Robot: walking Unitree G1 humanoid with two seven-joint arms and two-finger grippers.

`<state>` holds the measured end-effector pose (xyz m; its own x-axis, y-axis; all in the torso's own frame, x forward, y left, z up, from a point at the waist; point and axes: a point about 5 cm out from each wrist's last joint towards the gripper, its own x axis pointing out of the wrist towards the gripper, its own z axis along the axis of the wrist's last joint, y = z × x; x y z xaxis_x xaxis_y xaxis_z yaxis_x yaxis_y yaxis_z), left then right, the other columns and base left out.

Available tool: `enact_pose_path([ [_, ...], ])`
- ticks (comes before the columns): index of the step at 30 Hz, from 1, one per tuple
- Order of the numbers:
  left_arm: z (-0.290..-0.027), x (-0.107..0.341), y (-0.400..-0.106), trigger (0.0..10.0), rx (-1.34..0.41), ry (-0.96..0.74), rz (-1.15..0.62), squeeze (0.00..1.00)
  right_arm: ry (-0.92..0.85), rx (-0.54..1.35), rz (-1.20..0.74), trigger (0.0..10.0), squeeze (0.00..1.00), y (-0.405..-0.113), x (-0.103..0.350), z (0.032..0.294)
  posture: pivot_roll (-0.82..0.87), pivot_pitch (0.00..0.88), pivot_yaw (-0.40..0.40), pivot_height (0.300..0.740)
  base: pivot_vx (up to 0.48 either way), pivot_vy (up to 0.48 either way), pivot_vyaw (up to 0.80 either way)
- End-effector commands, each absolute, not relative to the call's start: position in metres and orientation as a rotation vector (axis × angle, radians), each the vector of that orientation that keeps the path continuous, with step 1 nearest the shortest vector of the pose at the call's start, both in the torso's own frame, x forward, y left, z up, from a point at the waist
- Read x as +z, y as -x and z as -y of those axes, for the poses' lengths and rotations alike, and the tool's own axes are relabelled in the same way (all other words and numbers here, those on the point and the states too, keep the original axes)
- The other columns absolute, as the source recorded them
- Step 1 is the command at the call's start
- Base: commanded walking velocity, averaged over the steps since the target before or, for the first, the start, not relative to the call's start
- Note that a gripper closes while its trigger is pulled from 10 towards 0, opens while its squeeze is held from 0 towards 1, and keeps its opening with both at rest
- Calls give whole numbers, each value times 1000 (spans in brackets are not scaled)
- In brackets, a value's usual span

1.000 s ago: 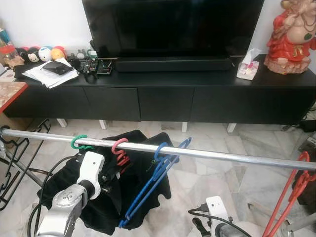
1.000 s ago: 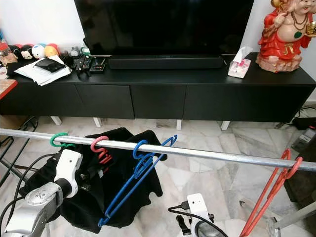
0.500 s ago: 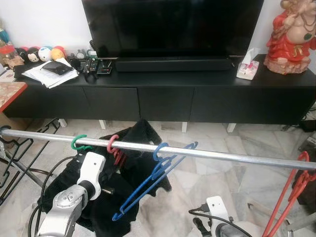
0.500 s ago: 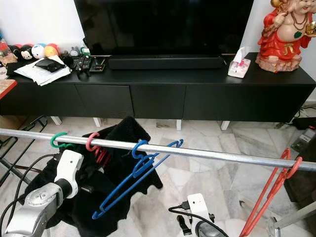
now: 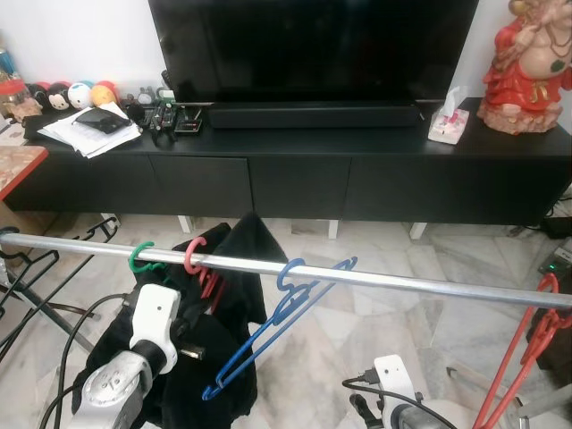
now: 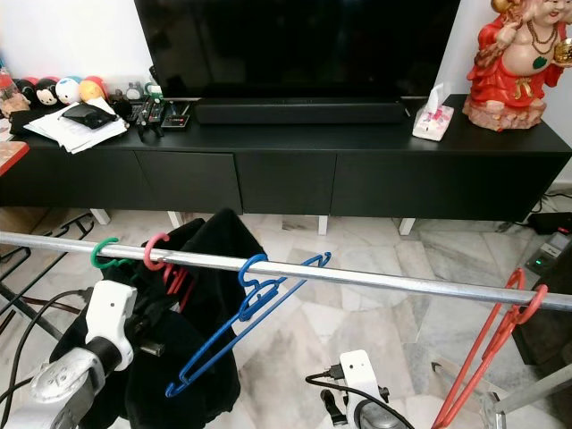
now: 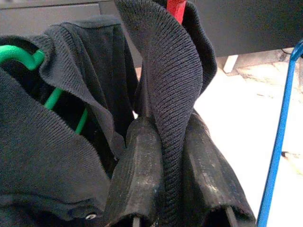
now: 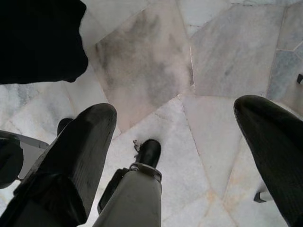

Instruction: Hang hanger

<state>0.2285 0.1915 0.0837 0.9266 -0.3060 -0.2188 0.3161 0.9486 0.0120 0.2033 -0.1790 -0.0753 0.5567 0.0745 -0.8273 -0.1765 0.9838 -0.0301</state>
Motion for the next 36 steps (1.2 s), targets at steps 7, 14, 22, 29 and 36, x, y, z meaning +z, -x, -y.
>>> enact_pose_path([
  [7, -198, 89, -200, 10000, -322, -163, -208, 0, 114, 154, -979, 10000, 0, -202, -76, 179, -13, 0, 32, 740, 0, 0, 0],
  [14, -201, 71, -183, 10000, -243, -157, -260, 0, 116, 157, -980, 10000, 0, -201, -77, 178, -12, 0, 33, 740, 0, 0, 0],
  [22, -206, 58, -178, 10000, -17, -118, -230, 0, 117, 155, -982, 10000, 0, -200, -77, 179, -17, 0, 36, 740, 0, 0, 0],
  [29, -207, 61, -182, 10000, -10, -116, -208, 0, 120, 156, -985, 10000, 0, -199, -78, 179, -17, 0, 37, 740, 0, 0, 0],
  [36, -202, 61, -186, 10000, -14, -109, -185, 0, 119, 157, -987, 10000, 0, -198, -78, 179, -21, 0, 39, 740, 0, 0, 0],
])
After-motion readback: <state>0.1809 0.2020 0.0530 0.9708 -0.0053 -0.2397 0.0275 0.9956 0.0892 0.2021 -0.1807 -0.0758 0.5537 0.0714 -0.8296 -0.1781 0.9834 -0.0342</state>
